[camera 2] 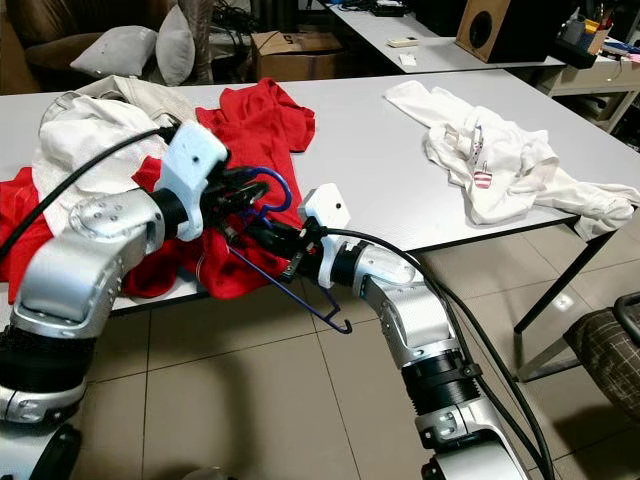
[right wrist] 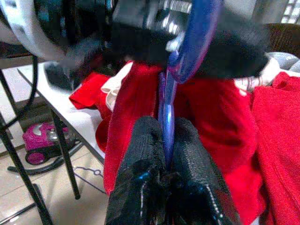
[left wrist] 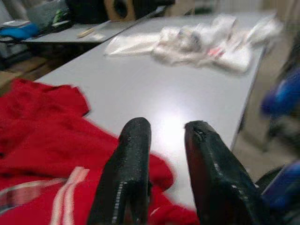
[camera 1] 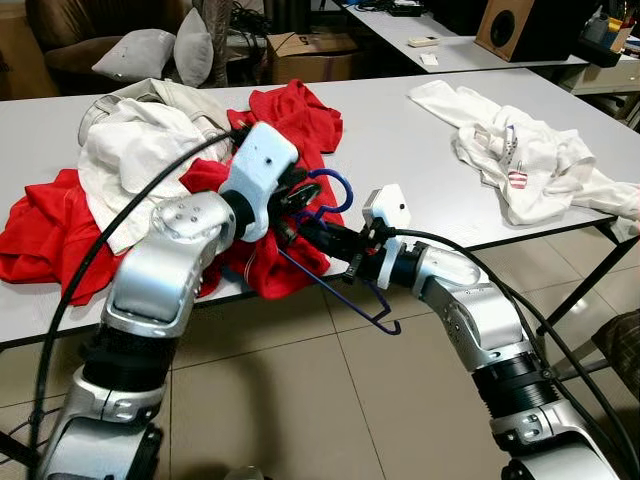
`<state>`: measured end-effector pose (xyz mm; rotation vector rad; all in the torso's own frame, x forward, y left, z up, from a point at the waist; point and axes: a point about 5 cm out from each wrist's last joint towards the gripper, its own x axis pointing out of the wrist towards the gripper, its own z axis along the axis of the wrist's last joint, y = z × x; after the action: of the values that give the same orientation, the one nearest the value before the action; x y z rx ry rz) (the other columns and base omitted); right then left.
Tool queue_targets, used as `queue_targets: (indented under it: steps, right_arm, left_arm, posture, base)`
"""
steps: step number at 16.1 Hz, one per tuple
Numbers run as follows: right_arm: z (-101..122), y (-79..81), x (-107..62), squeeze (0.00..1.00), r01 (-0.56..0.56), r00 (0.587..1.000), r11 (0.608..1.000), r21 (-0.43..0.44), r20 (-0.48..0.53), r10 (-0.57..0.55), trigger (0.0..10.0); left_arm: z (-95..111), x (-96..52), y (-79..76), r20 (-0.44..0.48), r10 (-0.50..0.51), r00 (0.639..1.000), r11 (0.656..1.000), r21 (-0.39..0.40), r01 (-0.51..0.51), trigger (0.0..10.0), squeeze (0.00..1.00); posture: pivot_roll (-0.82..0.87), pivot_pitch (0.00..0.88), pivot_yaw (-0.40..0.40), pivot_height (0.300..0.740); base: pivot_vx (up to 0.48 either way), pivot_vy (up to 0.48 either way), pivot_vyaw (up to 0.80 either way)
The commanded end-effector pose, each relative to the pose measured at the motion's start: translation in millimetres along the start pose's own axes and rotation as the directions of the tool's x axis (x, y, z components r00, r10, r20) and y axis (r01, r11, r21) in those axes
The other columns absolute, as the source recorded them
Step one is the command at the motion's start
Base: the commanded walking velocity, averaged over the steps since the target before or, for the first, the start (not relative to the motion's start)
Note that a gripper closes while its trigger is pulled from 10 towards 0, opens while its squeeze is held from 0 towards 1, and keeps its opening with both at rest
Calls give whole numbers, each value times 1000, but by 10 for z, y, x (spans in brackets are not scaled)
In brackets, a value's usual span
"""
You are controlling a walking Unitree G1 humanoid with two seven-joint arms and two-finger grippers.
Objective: Hang hanger
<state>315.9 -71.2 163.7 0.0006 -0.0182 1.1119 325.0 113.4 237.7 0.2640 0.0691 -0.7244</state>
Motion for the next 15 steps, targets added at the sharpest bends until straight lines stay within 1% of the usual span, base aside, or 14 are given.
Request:
queue_targets:
  steps: [1,2,3,4,5,6,7,8,9,11,12,13,14,15]
  right_arm:
    - [61,-27,-52,0,3,999,1000,-6,32,-2,10000]
    - [61,-33,-60,0,3,1000,1000,-6,31,-2,10000]
    - [64,-48,-83,0,0,1000,1000,-7,29,0,10000]
    - [68,-52,-97,0,-6,1000,1000,-8,27,7,10000]
    - [89,-65,-147,0,-33,999,999,-10,22,34,10000]
    - [116,-70,-198,0,-68,998,998,-13,18,68,10000]
    - [133,-79,-253,0,-104,994,994,-21,6,105,10000]
    - [144,-98,-315,0,-139,990,990,-29,-10,138,10000]
    - [158,-119,-363,0,-163,987,986,-36,-20,162,10000]
    - [182,-139,-397,0,-183,983,982,-44,-29,182,10000]
    - [209,-164,-429,0,-205,978,977,-54,-44,203,10000]
    - [231,-180,-450,0,-227,973,972,-63,-59,224,10000]
    - [236,-187,-461,0,-239,970,969,-66,-68,235,10000]
    - [241,-193,-469,0,-255,965,964,-73,-82,249,10000]
  left_arm:
    - [90,-8,68,41,-4,999,999,-35,5,10000,1000]
    - [109,-16,101,54,-8,999,999,-53,11,10000,1000]
    - [150,-45,225,81,14,997,996,-94,-6,10000,0]
    - [179,-71,296,102,17,995,996,-92,-8,10000,0]
    - [250,-180,520,147,19,989,998,-64,-10,10000,0]
    - [290,-301,641,160,-47,986,999,11,45,10000,0]
    - [267,-398,685,122,-135,983,988,92,124,10000,0]
    - [195,-480,687,55,-247,967,962,137,238,10000,1000]
    - [85,-539,674,-32,-333,942,928,169,333,10000,1000]
    - [8,-567,666,-79,-385,919,906,158,393,10000,1000]
    - [-49,-553,677,-118,-403,908,888,189,419,10000,1000]
    - [-84,-532,679,-140,-442,886,861,213,462,10000,435]
    - [-94,-516,665,-149,-471,870,840,226,493,10000,0]
    - [-108,-464,638,-176,-500,848,808,258,530,10000,0]
  posture:
    - [113,0,-6,740]
    - [114,0,-9,740]
    - [112,0,-10,740]
    - [112,0,-10,740]
    - [111,0,-17,740]
    - [108,0,-20,740]
    - [109,0,-26,740]
    - [108,0,-31,740]
    - [107,0,-33,740]
    - [102,0,-33,740]
    - [102,0,-35,740]
    - [102,0,-34,740]
    - [102,0,-36,740]
    - [103,0,-35,740]
  base:
    - [0,0,0]
    - [0,0,0]
    - [0,0,0]
    - [0,0,0]
    - [0,0,0]
    - [0,0,0]
    - [0,0,0]
    - [0,0,0]
    - [0,0,0]
    - [0,0,0]
    - [0,0,0]
    - [0,0,0]
    - [0,0,0]
    - [0,0,0]
